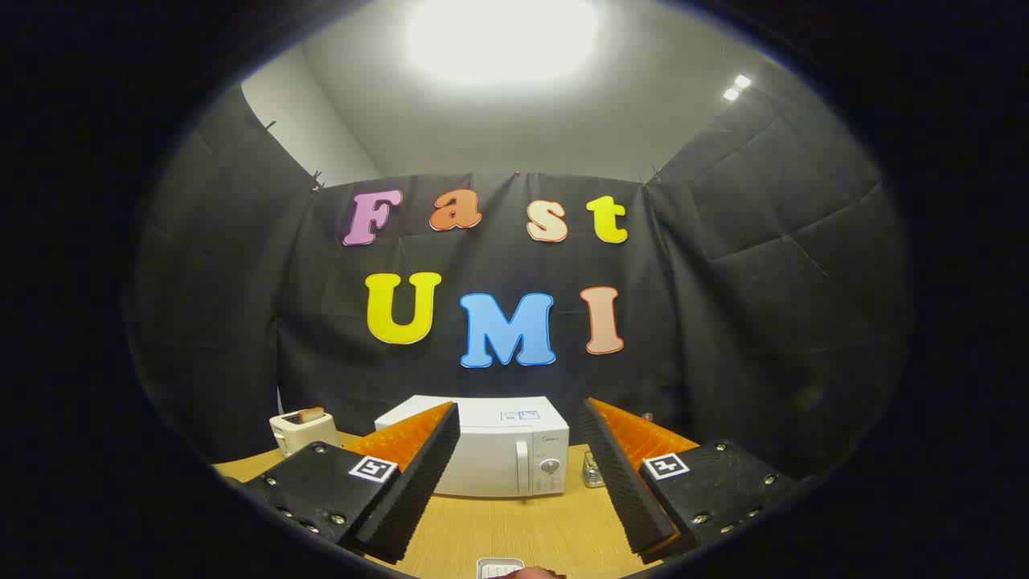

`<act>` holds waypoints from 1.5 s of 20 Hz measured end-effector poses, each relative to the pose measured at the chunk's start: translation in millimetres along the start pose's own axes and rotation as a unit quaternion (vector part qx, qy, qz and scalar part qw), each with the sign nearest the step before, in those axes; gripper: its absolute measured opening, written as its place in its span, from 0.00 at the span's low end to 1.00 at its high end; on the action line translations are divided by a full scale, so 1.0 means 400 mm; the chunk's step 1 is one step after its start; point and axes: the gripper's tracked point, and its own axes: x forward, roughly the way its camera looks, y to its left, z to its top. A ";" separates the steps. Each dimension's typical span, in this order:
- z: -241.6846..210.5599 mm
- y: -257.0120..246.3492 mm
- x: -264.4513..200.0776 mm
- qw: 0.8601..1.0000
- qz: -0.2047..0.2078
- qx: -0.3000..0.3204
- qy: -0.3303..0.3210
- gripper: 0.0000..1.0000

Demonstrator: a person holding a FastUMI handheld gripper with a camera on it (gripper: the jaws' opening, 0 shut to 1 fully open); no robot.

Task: Open the microwave, put the food inside, and close the microwave door.

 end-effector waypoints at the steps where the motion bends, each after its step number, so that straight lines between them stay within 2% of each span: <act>1: -0.001 -0.004 0.000 1.000 -0.001 0.000 0.000 0.96; 7: -0.020 -0.034 0.020 1.000 -0.016 -0.015 0.010 0.96; 12: -0.037 -0.067 0.082 1.000 -0.024 -0.016 0.010 0.96; 19: -0.116 -0.095 0.243 1.000 0.001 -0.002 0.030 0.96; 30: -0.348 -0.095 0.533 0.993 0.036 0.037 0.107 0.96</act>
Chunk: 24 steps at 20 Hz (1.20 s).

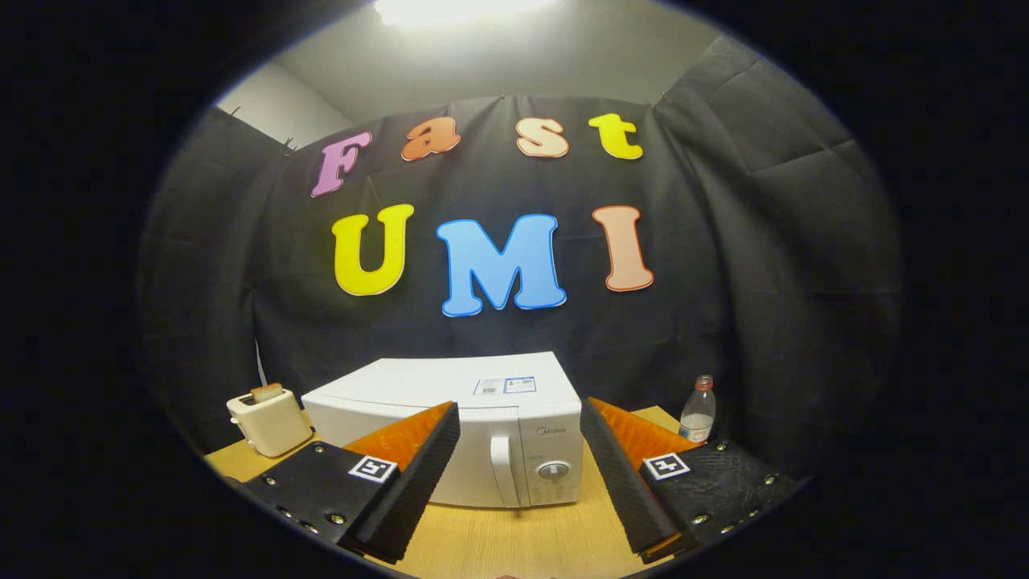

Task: Open the microwave, put the food inside, and close the microwave door.

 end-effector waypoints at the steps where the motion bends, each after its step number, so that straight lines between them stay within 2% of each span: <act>1: -0.016 0.001 0.028 1.000 0.003 0.002 0.007 0.96; 7: -0.126 0.013 0.150 0.998 0.019 0.003 0.053 0.96; 14: -0.256 0.029 0.233 0.994 0.027 0.007 0.109 0.96; 15: -0.271 0.026 0.240 0.993 0.026 0.009 0.118 0.95; 16: -0.290 0.026 0.246 0.991 0.026 0.010 0.127 0.88; 19: -0.325 0.021 0.255 0.989 0.027 0.009 0.148 0.89; 20: -0.331 0.027 0.255 0.988 0.032 0.011 0.149 0.72; 23: -0.331 0.048 0.262 0.988 0.047 0.006 0.145 0.59; 24: -0.331 0.058 0.261 0.989 0.052 -0.003 0.141 0.46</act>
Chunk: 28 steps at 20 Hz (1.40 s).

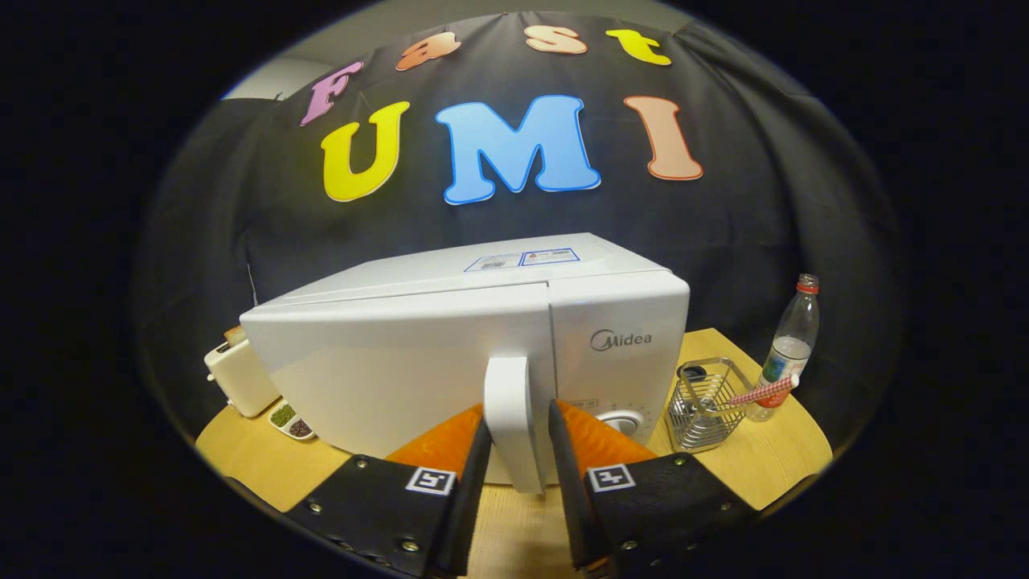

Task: Open the microwave, put the food inside, and close the microwave door.

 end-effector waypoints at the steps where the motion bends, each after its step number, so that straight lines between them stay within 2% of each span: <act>1: 0.001 -0.003 0.000 1.000 -0.011 -0.016 -0.002 0.39; 3: -0.006 -0.007 -0.005 0.999 -0.023 -0.034 0.003 0.31; 4: -0.007 -0.005 -0.003 0.999 -0.023 -0.039 0.009 0.23; 5: -0.008 -0.003 -0.012 0.999 -0.022 -0.032 0.010 0.23; 6: -0.012 -0.004 -0.004 0.999 -0.020 -0.024 0.017 0.16; 9: -0.012 -0.001 -0.015 0.999 -0.028 -0.021 0.033 0.16; 13: -0.045 0.030 -0.104 0.998 -0.028 -0.054 0.032 0.16; 17: -0.074 0.068 -0.179 0.998 -0.027 -0.033 0.047 0.16; 21: -0.105 0.125 -0.259 0.998 -0.018 -0.028 0.055 0.23; 28: -0.165 0.234 -0.371 0.997 -0.011 -0.033 0.071 0.24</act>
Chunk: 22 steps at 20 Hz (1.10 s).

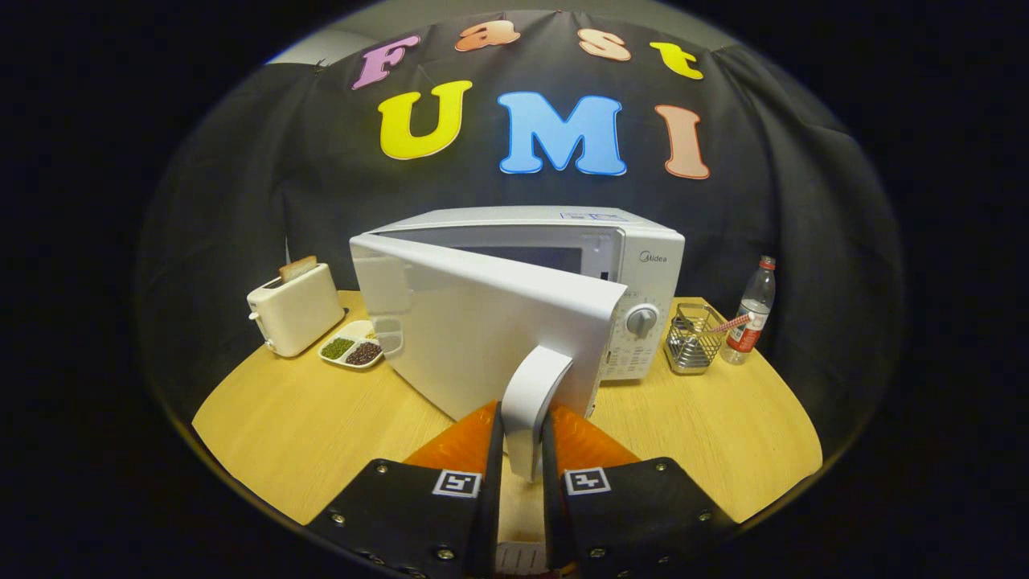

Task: Open the microwave, put the food inside, and close the microwave door.

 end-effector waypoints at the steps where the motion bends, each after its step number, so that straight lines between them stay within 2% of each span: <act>1: -0.005 0.017 -0.015 1.000 0.001 0.004 0.000 0.24; 13: -0.080 0.223 -0.120 1.000 0.010 0.008 -0.001 0.24; 17: -0.087 0.303 -0.149 1.000 0.004 -0.006 -0.022 0.24; 22: -0.105 0.421 -0.172 0.998 0.037 -0.024 -0.033 0.24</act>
